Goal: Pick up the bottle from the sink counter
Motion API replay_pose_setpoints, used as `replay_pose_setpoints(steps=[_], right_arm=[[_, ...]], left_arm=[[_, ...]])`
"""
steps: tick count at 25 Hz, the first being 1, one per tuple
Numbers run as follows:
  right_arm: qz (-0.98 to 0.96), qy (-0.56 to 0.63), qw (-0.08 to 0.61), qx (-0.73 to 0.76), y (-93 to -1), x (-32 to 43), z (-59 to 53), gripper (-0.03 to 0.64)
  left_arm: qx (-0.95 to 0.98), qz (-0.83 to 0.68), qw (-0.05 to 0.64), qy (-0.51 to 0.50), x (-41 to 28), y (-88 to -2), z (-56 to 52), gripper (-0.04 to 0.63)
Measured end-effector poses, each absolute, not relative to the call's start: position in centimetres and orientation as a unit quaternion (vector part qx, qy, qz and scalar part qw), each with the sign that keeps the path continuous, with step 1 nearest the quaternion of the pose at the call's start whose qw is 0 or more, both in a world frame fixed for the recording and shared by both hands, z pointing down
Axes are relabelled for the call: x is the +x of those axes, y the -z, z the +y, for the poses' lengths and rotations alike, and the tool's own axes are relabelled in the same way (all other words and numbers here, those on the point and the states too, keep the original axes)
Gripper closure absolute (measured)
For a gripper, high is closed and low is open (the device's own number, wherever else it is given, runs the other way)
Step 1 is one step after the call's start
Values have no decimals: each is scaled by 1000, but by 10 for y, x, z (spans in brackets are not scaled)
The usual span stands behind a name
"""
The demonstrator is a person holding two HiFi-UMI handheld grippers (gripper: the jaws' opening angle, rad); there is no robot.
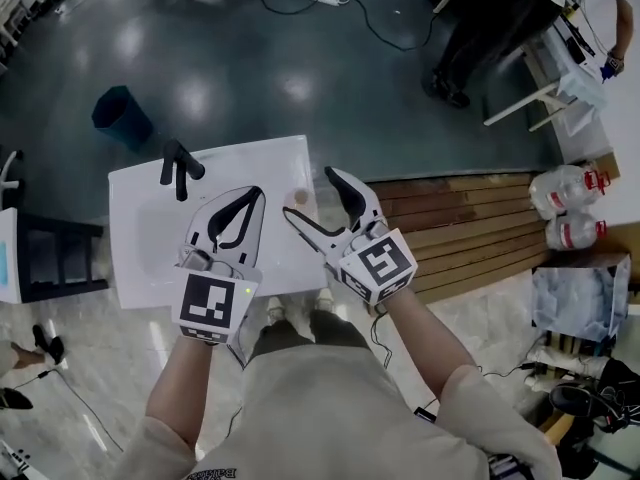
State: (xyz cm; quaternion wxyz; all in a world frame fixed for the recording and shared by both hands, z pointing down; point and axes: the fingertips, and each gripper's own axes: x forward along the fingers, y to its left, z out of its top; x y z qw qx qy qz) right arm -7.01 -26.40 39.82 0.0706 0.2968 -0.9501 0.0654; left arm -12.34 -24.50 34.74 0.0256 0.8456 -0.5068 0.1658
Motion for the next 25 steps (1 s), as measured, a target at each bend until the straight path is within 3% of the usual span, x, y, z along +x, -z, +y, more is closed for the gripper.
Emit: replay_pose_setpoints(steps=[15, 25], right_arm=[[-950, -94, 153, 257, -554, -97, -294, 259], [-951, -122, 170, 228, -623, -102, -308, 244]], left_arm=[[846, -491, 96, -184, -125, -458, -277, 589], [846, -481, 122, -196, -121, -520, -285, 589]])
